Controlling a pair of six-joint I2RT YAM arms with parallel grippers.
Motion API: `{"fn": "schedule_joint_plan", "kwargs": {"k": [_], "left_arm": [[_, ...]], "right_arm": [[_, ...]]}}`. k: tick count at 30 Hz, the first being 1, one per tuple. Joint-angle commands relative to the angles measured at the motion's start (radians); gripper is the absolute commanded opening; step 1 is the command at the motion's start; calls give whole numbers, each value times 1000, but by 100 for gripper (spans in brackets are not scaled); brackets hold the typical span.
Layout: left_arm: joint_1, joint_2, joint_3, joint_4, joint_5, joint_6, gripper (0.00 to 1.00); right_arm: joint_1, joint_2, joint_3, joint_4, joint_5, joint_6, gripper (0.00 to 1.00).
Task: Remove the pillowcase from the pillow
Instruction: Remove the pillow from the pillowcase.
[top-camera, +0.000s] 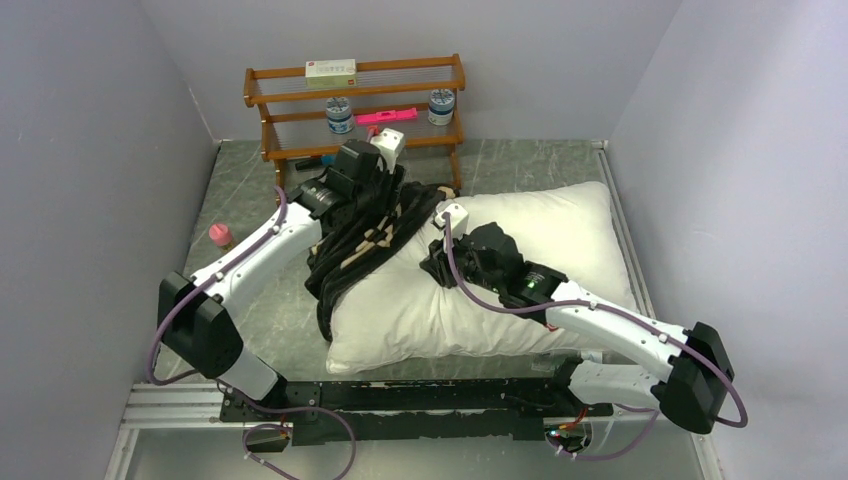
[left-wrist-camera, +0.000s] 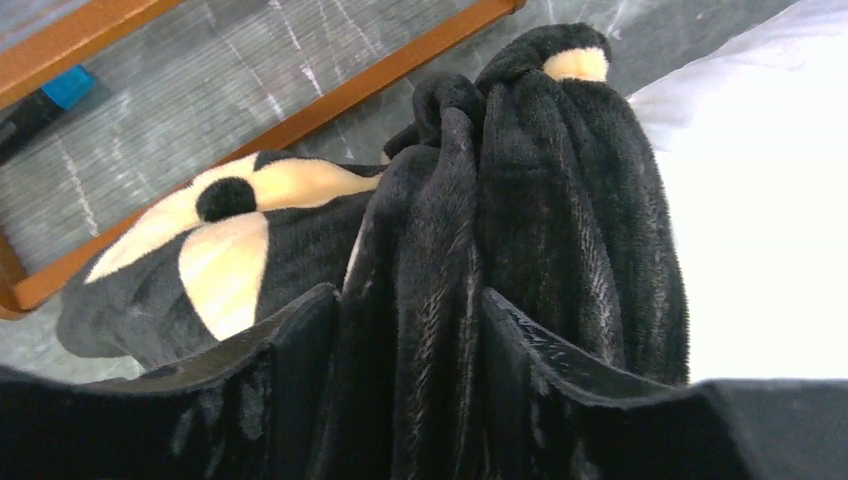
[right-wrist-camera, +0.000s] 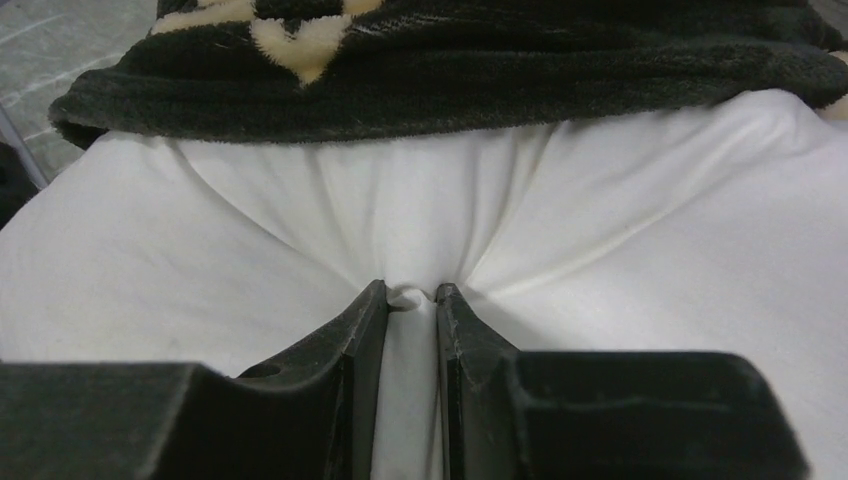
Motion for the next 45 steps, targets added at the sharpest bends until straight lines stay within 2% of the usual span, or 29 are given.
{"fn": "schedule_joint_plan", "kwargs": {"k": [1, 5, 6, 9, 12, 17, 22, 27, 33, 38, 40, 45], "left_arm": [[13, 19, 61, -42, -23, 65, 47], [25, -28, 20, -23, -153, 98, 10], [29, -43, 5, -17, -200, 106, 6], [48, -97, -41, 10, -316, 127, 5], [78, -157, -89, 37, -356, 123, 5], [104, -199, -164, 50, -360, 119, 5], [104, -265, -246, 104, -293, 128, 5], [103, -363, -328, 187, -251, 189, 5], [104, -451, -378, 216, -192, 194, 5], [101, -516, -418, 245, -157, 191, 5], [100, -535, -428, 249, -155, 190, 5], [95, -581, -454, 265, -140, 186, 5]], "right_arm": [[20, -1, -42, -219, 13, -10, 0], [20, -45, -58, -225, 69, -3, 0], [19, -57, -64, -225, 81, 1, 0], [19, -95, -79, -219, 107, 17, 0], [20, -122, -86, -221, 133, 27, 0], [19, -145, -73, -216, 127, 27, 0], [18, -166, -5, -211, 136, -20, 1], [16, -123, 126, -244, 137, -86, 28], [3, -11, 302, -294, 161, -174, 59], [-18, 95, 412, -308, 112, -247, 88], [-42, 139, 440, -309, 64, -269, 93], [-105, 251, 504, -334, -106, -310, 98]]}}
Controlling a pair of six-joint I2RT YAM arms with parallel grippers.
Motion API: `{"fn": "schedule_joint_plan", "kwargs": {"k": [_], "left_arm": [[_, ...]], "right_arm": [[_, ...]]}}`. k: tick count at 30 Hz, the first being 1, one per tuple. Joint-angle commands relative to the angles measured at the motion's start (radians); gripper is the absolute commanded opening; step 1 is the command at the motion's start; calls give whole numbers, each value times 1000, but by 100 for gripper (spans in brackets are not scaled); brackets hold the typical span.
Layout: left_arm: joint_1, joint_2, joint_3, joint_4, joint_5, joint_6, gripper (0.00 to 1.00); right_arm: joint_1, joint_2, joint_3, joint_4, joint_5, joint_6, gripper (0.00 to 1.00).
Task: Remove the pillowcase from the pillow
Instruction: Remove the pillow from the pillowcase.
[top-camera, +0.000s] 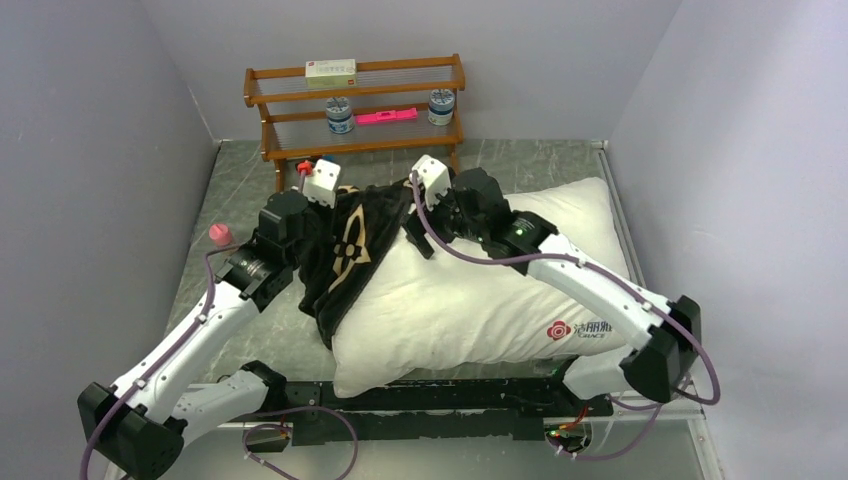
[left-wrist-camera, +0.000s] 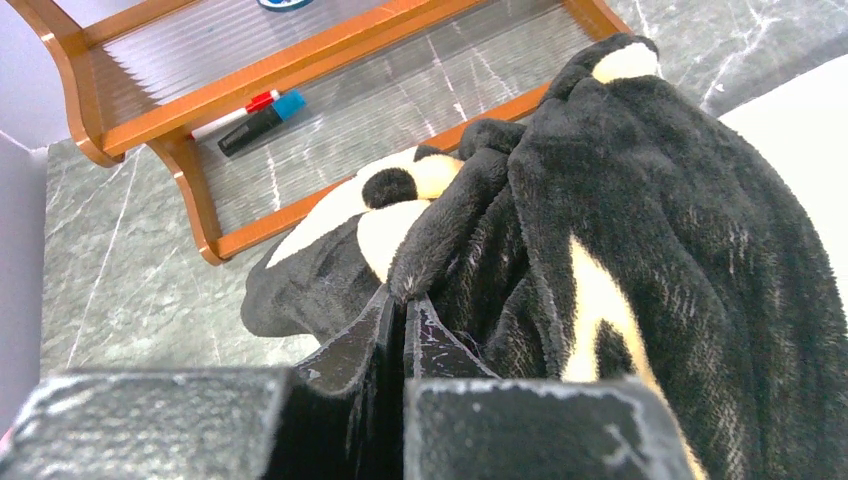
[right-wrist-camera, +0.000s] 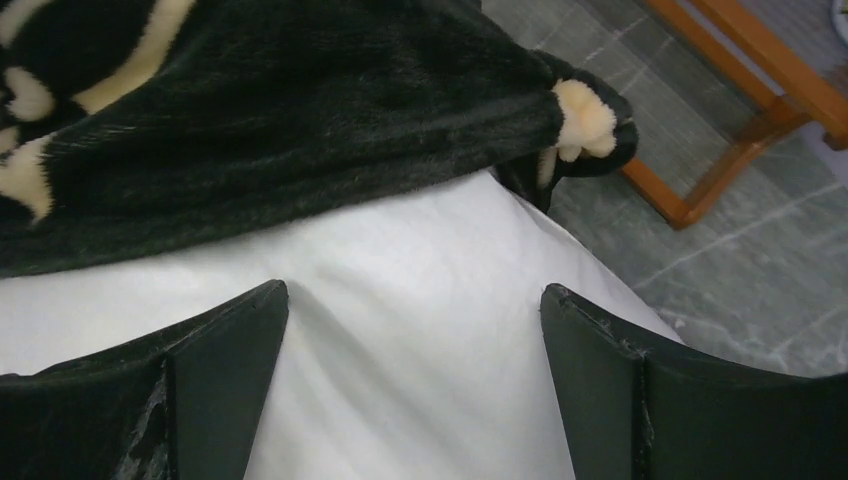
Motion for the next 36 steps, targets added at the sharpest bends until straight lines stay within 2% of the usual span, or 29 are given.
{"fn": "schedule_joint_plan", "kwargs": {"k": [1, 6, 10, 12, 17, 19, 24, 32, 36], "left_arm": [[9, -69, -9, 65, -13, 26, 5], [5, -99, -14, 65, -16, 24, 5], [5, -115, -21, 71, -31, 26, 5], [5, -123, -24, 73, -48, 27, 5], [5, -125, -18, 60, -167, 21, 5], [6, -126, -14, 49, -243, 12, 5], [6, -118, 1, 16, -404, -7, 5], [8, -57, 52, -66, -415, -64, 5], [13, -63, 53, -71, -482, -63, 5]], "right_arm": [[-45, 80, 75, -33, -172, -79, 98], [-51, 135, 35, -29, -325, -164, 96], [-50, 163, 4, -64, -433, -189, 83], [-51, 180, 9, -104, -456, -197, 69], [-50, 155, -6, -172, -464, -188, 15], [-49, 116, -32, -174, -437, -177, 0], [-50, -19, -110, -169, -358, -140, 0], [-47, -148, -197, -116, -363, -120, 0], [-47, -181, -223, -89, -293, -122, 0]]}}
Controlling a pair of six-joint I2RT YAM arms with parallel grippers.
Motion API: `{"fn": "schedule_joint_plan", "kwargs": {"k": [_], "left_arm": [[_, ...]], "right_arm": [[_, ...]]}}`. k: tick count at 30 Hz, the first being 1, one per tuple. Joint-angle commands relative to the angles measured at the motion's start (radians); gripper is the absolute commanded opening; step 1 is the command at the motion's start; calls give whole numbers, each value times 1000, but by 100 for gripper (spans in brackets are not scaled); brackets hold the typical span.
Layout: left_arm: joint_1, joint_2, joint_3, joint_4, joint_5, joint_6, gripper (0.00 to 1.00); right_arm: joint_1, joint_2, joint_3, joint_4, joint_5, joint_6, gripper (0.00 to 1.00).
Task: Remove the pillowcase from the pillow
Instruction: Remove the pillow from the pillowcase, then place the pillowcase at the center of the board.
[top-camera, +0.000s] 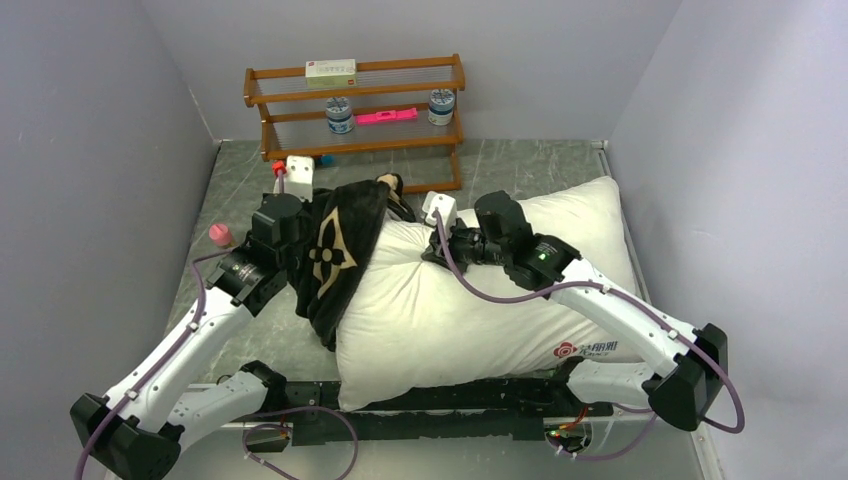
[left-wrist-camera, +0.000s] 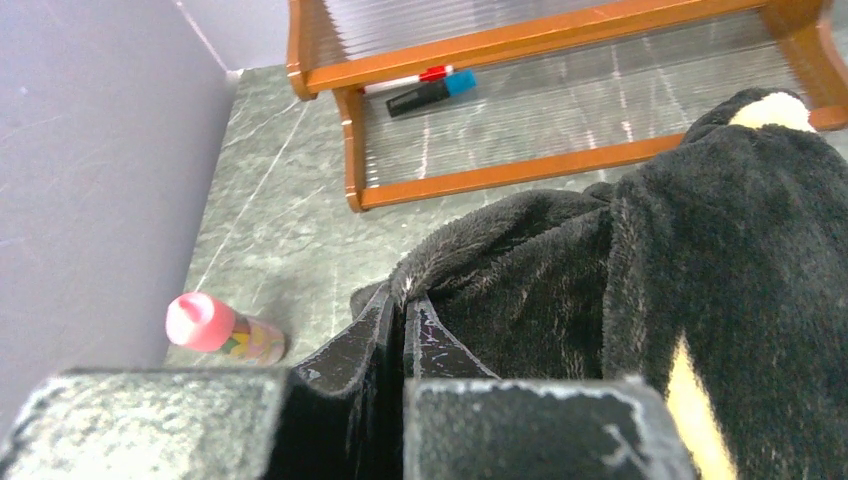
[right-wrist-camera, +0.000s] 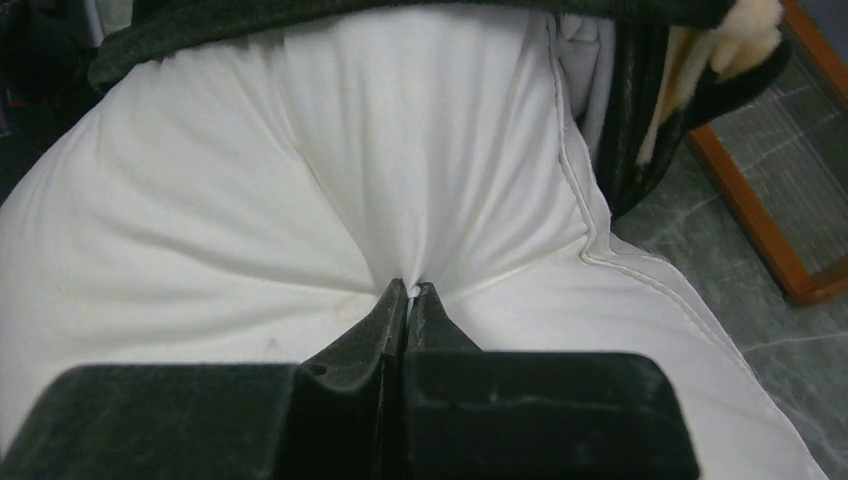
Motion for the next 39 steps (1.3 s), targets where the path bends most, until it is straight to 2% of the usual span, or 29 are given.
{"fn": "schedule_joint_plan", "kwargs": {"k": [1, 8, 17, 26, 34, 39], "left_arm": [[21, -17, 40, -16, -162, -18, 5], [37, -65, 14, 20, -233, -24, 5], [39, -142, 6, 41, -290, 2, 5], [39, -194, -14, 64, -337, 55, 5], [38, -250, 92, -18, -275, 53, 5], [38, -247, 183, -92, -170, 64, 5]], "right_arm": [[-6, -57, -51, -86, 106, 19, 0], [-8, -170, -102, -2, 306, 62, 0], [-30, -268, -100, 85, 683, 151, 0], [-56, -307, -71, 93, 760, 149, 0], [-95, -309, -55, 124, 993, 182, 0], [-186, -258, -27, 180, 1123, 216, 0]]}}
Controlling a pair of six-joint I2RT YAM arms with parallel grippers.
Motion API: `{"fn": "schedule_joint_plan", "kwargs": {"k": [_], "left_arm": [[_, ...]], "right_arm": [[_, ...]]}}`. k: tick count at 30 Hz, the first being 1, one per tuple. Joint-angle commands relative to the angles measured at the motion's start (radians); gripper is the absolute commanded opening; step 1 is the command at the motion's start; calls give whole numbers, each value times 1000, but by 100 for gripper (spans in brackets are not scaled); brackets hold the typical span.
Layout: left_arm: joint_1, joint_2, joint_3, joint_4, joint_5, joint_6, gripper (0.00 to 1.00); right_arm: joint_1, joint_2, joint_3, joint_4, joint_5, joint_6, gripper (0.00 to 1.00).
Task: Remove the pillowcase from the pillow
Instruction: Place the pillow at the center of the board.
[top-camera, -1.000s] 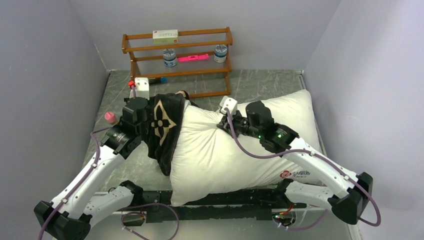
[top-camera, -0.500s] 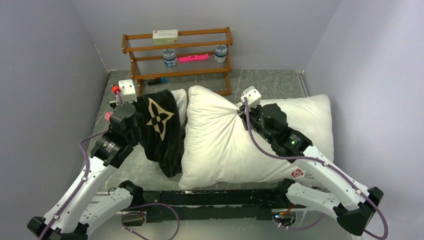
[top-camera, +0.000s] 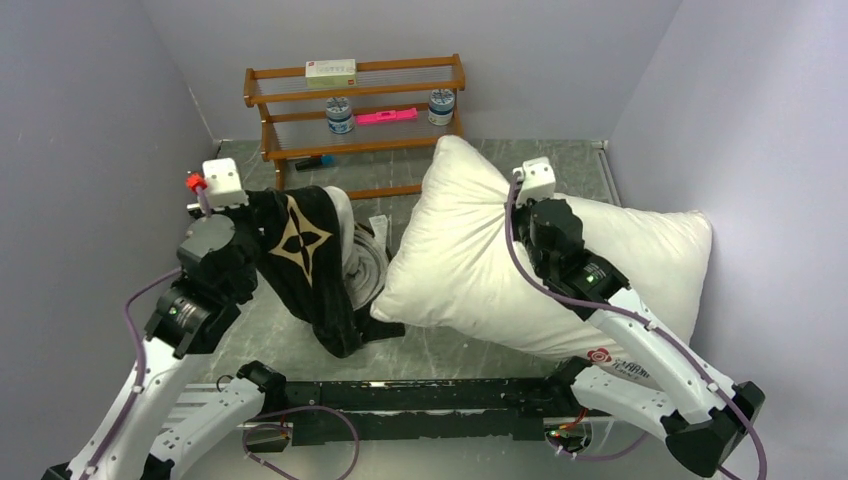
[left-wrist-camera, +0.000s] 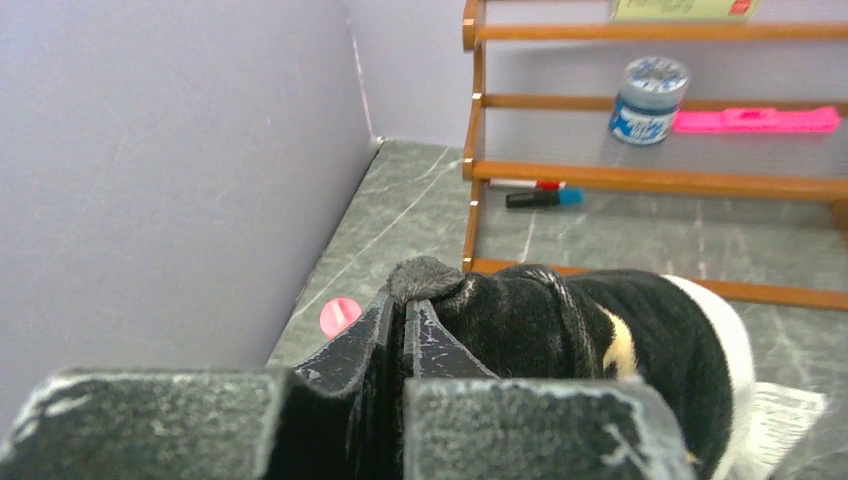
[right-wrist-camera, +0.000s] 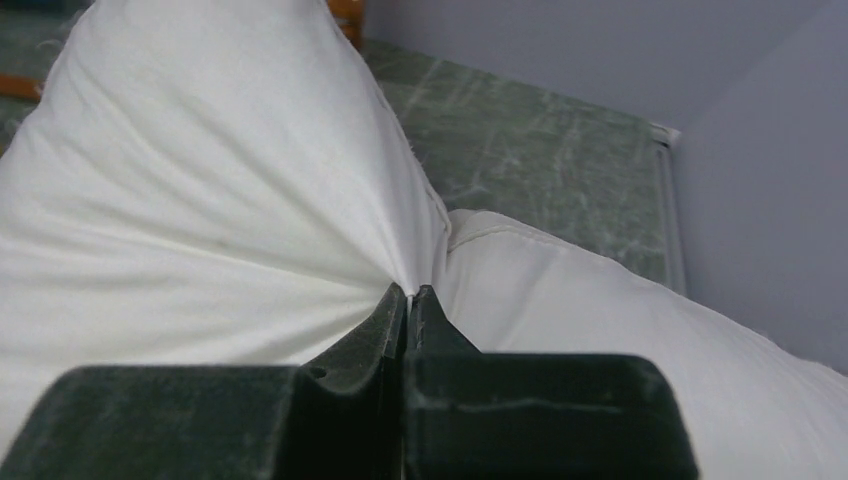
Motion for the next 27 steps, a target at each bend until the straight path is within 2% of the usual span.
{"fn": "schedule_joint_plan", "kwargs": {"k": [1, 7, 9, 13, 23, 25, 27], "left_arm": [[5, -7, 125, -34, 92, 20, 5], [5, 39, 184, -123, 294, -9, 5], [5, 53, 174, -143, 389, -70, 5], [5, 54, 60, -121, 545, -165, 5], [5, 89, -229, -26, 832, -374, 5], [5, 89, -270, -14, 861, -397, 10], [5, 86, -287, -21, 868, -410, 19]], "right_arm": [[-112, 23, 85, 128, 262, 47, 0], [-323, 109, 163, 179, 193, 150, 0], [-373, 158, 191, 175, 162, 166, 0], [-422, 233, 189, 145, 113, 226, 0], [-508, 316, 9, 165, 50, 347, 1], [-516, 332, -1, 158, 7, 356, 10], [-516, 330, -3, 163, -64, 349, 24]]}}
